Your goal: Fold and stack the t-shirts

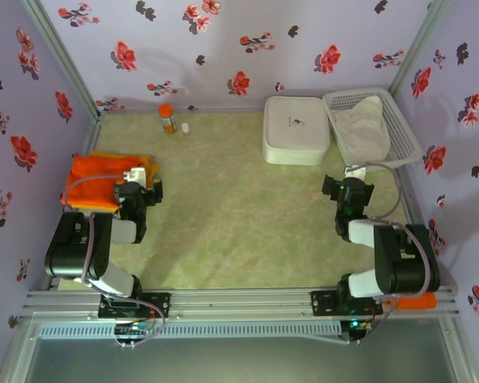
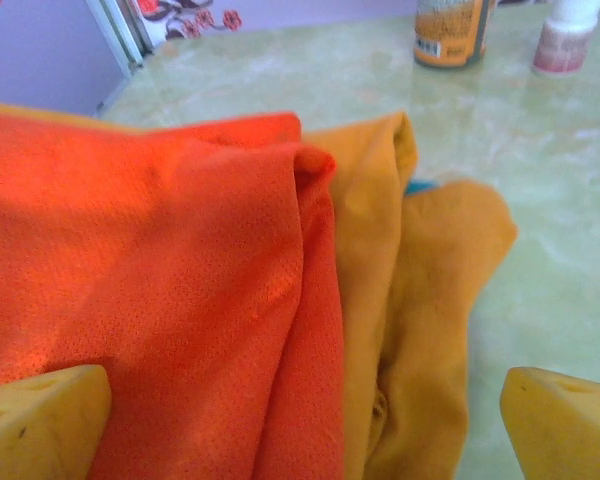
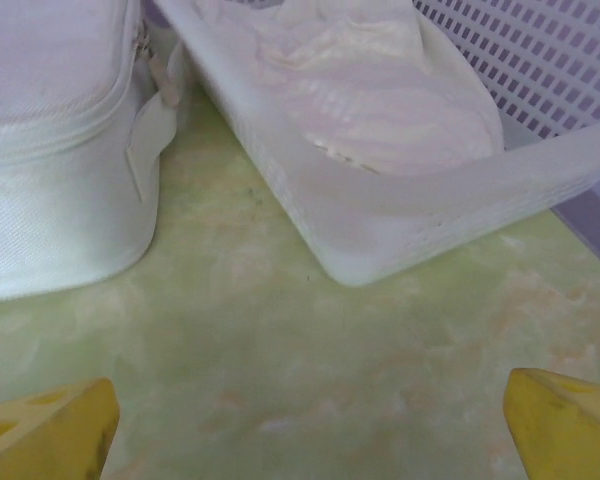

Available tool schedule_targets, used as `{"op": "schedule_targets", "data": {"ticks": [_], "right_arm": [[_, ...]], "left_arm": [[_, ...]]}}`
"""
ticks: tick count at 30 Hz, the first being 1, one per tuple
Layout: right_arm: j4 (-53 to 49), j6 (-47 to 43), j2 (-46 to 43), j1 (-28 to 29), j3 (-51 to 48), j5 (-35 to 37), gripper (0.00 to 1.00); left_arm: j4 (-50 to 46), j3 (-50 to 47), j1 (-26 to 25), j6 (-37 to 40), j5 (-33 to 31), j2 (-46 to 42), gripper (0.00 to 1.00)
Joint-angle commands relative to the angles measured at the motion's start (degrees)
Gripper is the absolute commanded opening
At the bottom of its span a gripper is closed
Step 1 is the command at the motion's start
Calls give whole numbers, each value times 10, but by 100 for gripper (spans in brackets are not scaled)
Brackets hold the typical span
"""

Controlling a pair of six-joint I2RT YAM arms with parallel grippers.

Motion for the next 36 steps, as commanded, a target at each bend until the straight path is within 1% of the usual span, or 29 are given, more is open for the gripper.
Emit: {"op": "schedule_targets", "data": {"ticks": [1, 3, 5, 6, 7, 8, 10, 12, 15, 17, 36], "right_arm": [[79, 34, 47, -19, 2, -64, 99], [131, 30, 88, -19, 3, -69, 100], [65, 29, 67, -18, 17, -69, 100], [73, 28, 68, -17, 13, -68, 99], [107, 26, 78, -17, 6, -66, 99], [112, 28, 78, -17, 3, -60, 99], [84, 33, 65, -16, 6, -48, 100], [106, 30, 74, -15, 2, -47, 99], [89, 31, 68, -15, 6, -48, 99], [98, 30, 71, -15, 4, -48, 99], [82, 18, 71, -11, 13, -67, 99]], "left_arm": [[68, -3, 6, 8, 19, 2, 100], [39, 11, 14, -1, 18, 2, 100], [2, 29, 35, -26, 27, 0, 100], [0, 29, 46, -31, 40, -1, 100], [0, 29, 46, -31, 41, 0, 100], [0, 29, 46, -31, 41, -1, 100], [3, 27, 46, -31, 41, -1, 100], [5, 26, 46, -31, 41, 0, 100], [1, 29, 44, -31, 41, 0, 100], [1, 29, 44, -31, 41, -1, 100], [1, 28, 44, -31, 41, -1, 100]]}}
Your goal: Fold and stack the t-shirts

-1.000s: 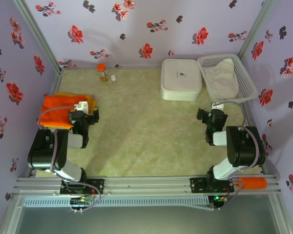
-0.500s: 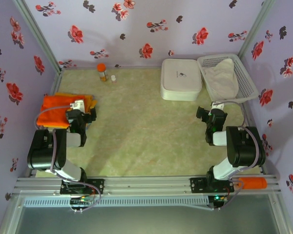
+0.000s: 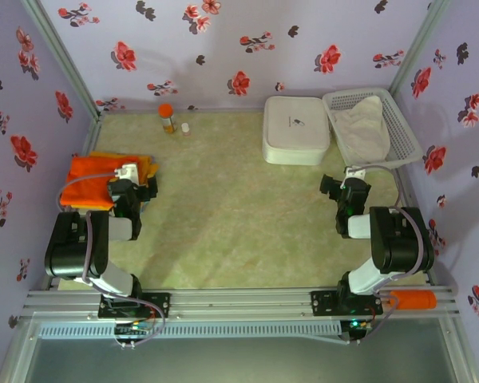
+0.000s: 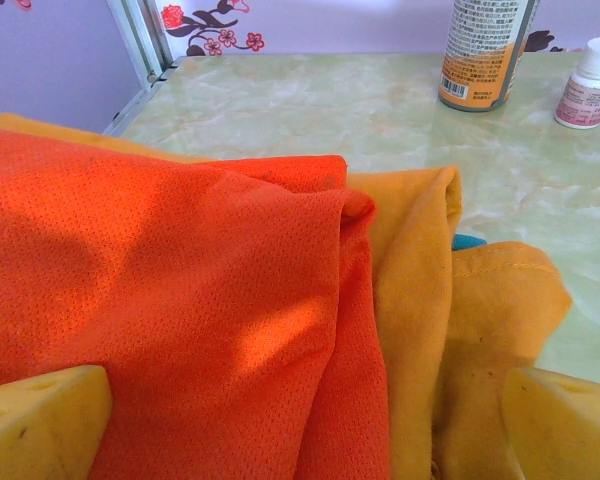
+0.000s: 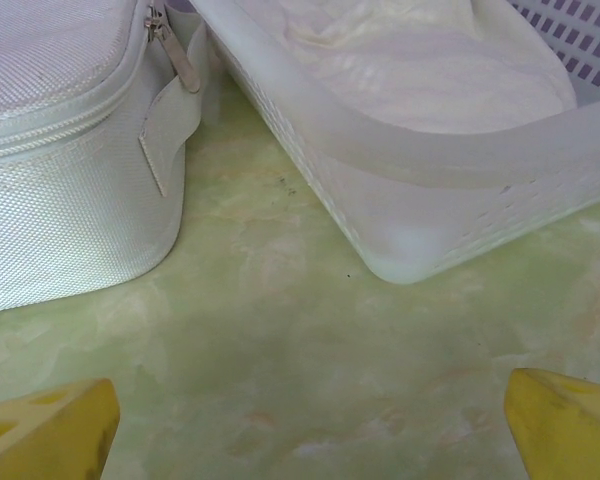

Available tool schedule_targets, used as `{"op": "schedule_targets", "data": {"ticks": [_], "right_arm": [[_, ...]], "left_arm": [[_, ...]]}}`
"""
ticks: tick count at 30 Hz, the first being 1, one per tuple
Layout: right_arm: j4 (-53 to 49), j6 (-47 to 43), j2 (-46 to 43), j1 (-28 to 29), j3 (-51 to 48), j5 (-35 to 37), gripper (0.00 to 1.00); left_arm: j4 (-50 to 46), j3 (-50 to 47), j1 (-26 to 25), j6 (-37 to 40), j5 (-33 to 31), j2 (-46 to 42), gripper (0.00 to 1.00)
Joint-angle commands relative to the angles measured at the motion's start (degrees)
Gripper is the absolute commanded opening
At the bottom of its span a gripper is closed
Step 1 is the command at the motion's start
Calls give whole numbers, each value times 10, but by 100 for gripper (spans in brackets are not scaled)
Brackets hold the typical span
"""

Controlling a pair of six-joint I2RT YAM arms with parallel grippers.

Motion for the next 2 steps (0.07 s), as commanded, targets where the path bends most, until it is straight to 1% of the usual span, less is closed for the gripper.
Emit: {"op": "schedule_targets", "data": {"ticks": [1, 2], "right_arm": [[8, -5, -5, 4, 11, -3, 99], [8, -5, -5, 4, 10, -4, 99]], "left_arm": [[-2, 10, 1, -8, 6, -1, 100], [-2, 9, 1, -7, 6, -1, 100]]}}
